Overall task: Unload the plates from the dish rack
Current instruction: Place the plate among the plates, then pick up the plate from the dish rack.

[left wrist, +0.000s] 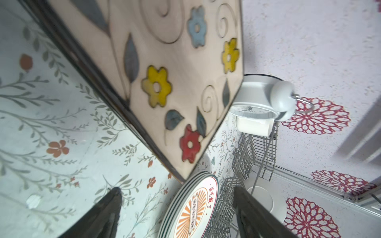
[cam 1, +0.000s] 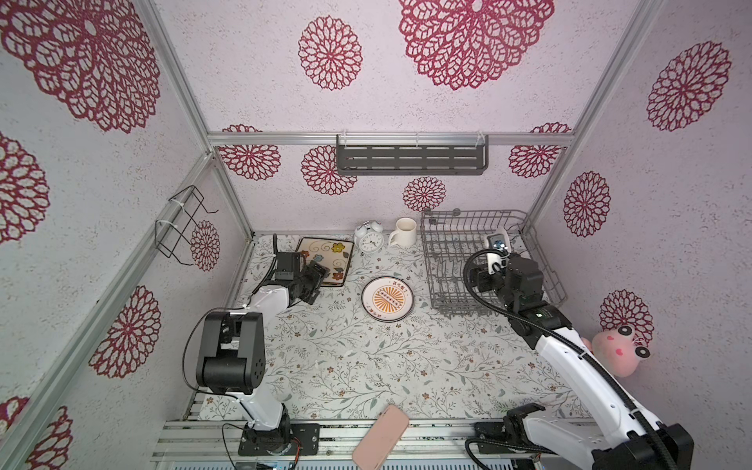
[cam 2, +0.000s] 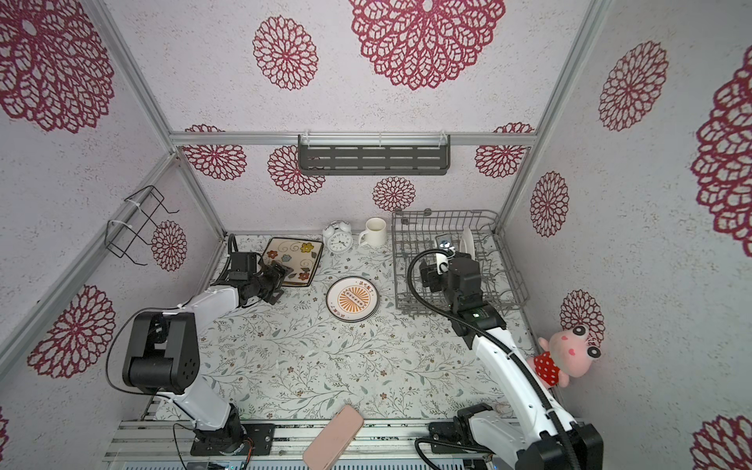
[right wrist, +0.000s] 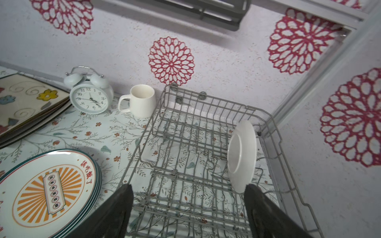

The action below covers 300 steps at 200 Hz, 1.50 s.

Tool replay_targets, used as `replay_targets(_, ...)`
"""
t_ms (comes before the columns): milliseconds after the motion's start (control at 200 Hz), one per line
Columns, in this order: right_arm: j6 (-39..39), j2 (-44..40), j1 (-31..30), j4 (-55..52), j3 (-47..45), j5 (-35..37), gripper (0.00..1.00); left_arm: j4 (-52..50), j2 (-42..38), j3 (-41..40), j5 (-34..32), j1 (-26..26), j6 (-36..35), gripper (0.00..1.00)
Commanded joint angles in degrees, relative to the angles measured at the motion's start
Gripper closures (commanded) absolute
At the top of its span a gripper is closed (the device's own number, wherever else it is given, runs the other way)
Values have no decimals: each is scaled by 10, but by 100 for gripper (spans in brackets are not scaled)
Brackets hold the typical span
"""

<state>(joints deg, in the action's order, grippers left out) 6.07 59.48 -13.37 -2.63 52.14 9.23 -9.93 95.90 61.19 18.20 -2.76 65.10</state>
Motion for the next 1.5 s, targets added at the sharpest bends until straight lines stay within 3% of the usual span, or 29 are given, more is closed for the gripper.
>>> replay_targets(0, -75, -10, 69, -24, -14, -80, 12, -79, -40, 43, -36, -17, -69, 12)
replay_targets(260, -128, 63, 187, 50, -42, -138, 12, -150, -95, 98, -120, -84, -137, 9)
replay_targets(460, -126, 131, 230, 127, -50, -148, 12, -160, -108, 101, -140, -112, -152, 8)
replay_targets(605, -106, 186, 270, 144, -26, -193, 13, -173, -101, 115, -138, -125, -153, 8)
replay_targets(906, -52, 267, 309, 142, 22, -267, 13, -181, -97, 123, -137, -135, -155, 7)
replay_targets(1126, -33, 307, 323, 154, 52, -368, 14, -178, -91, 122, -133, -137, -154, 7)
replay_targets(1496, 10, 408, 322, 92, 175, -384, 23, -173, -76, 122, -129, -137, -158, 7)
